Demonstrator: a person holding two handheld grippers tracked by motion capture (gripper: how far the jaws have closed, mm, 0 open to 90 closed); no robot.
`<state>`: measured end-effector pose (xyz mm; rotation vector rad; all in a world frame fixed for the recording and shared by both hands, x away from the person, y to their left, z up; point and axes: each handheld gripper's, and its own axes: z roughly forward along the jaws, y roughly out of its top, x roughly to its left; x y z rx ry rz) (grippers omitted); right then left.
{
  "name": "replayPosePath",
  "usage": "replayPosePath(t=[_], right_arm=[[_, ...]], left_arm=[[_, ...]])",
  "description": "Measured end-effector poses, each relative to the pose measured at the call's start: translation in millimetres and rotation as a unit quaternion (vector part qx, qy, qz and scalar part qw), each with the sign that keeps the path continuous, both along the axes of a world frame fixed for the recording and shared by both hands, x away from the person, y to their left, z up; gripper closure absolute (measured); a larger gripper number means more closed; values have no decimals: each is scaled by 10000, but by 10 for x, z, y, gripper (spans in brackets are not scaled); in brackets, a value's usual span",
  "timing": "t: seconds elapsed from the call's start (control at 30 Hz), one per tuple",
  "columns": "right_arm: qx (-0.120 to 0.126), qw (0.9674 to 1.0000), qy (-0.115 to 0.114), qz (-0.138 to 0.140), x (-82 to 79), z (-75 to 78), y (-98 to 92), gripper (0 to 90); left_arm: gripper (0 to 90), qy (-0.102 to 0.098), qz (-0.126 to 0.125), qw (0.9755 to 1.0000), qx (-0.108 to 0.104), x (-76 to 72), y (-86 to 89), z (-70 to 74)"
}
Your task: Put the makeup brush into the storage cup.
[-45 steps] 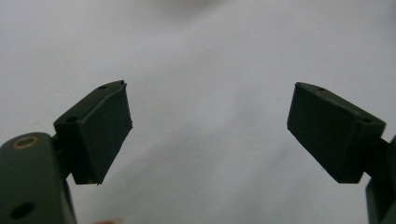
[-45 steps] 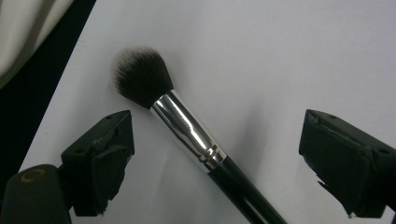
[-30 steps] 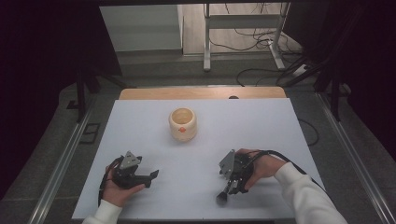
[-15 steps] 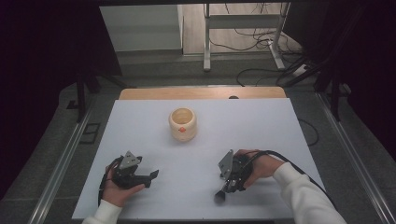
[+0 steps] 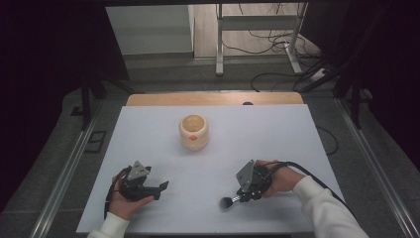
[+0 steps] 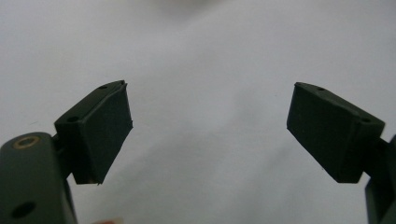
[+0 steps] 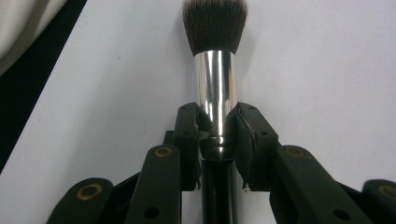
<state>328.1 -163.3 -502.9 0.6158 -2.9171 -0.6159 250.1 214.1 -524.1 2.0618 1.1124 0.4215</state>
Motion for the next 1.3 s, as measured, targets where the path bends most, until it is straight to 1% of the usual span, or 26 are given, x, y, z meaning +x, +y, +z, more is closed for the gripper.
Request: replayPosePath(t=[0.07, 0.1, 0.13, 0.2, 0.23, 0.27, 0.37, 0.4, 0.43, 0.47, 0.53, 0.57, 0.63, 0.7, 0.77, 0.87, 0.9, 1.0, 1.07, 1.1, 1.13, 1.17, 1.2, 1.23, 1.27, 1.3], right_arm=[[-27, 10000, 3, -47, -4, 5, 4, 718], [-74, 9999, 52, -135, 7, 12, 7, 719], [-74, 9999, 52, -135, 7, 12, 7, 719], [-121, 9992, 115, -351, 30, 36, -10, 721], [-121, 9992, 115, -351, 30, 36, -10, 721], [-108, 9988, 151, -447, 38, 56, -15, 721], [180, 9980, 235, -564, 44, 152, -35, 723], [236, 9974, 253, -630, 46, 181, -40, 723], [275, 9970, 314, -654, 48, 200, -44, 724], [285, 9969, 254, -692, 52, 226, -49, 724], [290, 9958, 305, -815, 60, 254, -63, 724], [309, 9954, 254, -875, 64, 267, -69, 724], [354, 9937, 141, -1056, 77, 315, -96, 724], [480, 9917, 105, -1186, 92, 368, -130, 725], [582, 9894, 215, -1310, 108, 418, -166, 724], [694, 9842, 239, -1610, 136, 479, -205, 724], [715, 9818, 119, -1754, 138, 499, -214, 724], [870, 9728, 90, -2147, 150, 529, -233, 724], [883, 9694, 80, -2291, 153, 538, -241, 724], [883, 9653, 105, -2455, 158, 544, -248, 724], [882, 9644, 125, -2491, 165, 544, -251, 724], [906, 9603, 144, -2635, 172, 543, -254, 724], [880, 9571, 209, -2753, 188, 534, -256, 724], [894, 9557, 189, -2796, 193, 525, -255, 724], [872, 9528, 226, -2899, 203, 505, -254, 724], [872, 9528, 226, -2899, 203, 505, -254, 724]], left_arm=[[145, 5, 9, 10000, -11, 2, 4, -2], [144, 3, 13, 10000, -11, 2, 8, -2], [145, 3, 13, 10000, -11, 2, 8, -2], [145, 6, 0, 10000, 1, 3, 12, -1], [145, 4, 4, 10000, -16, 3, 10, -3], [144, 4, 2, 10000, -16, 5, 9, -3], [145, 1, -2, 10000, -19, 5, 7, -2], [145, -1, 0, 10000, -18, 4, 8, -1], [145, -3, 2, 10000, -16, 4, 10, 1], [145, -4, 4, 10000, -18, 4, 12, 1], [145, -5, 10, 10000, -24, 5, 13, 1], [145, -4, 12, 10000, -27, 5, 14, 0], [144, 4, 0, 10000, -37, 8, 14, -4], [144, 3, -5, 10000, -30, 10, 13, -3], [145, -5, -8, 10000, -28, 9, 11, 1], [144, -10, -1, 10000, -37, 8, 8, 4], [144, -9, -2, 10000, -35, 9, 7, 4], [145, -9, -11, 10000, -11, 14, 5, 3], [144, -13, 11, 10000, -43, 12, 3, 9], [144, -12, 20, 10000, -56, 12, 6, 14], [145, -17, 36, 9999, -95, 9, 9, 20], [145, -31, 44, 9999, -98, 8, 14, 25], [145, -34, 46, 9999, -90, 7, 17, 26], [145, -34, 49, 9999, -93, 6, 19, 25], [145, -30, 52, 9999, -91, 6, 21, 23], [145, -28, 53, 9999, -86, 6, 23, 22]])
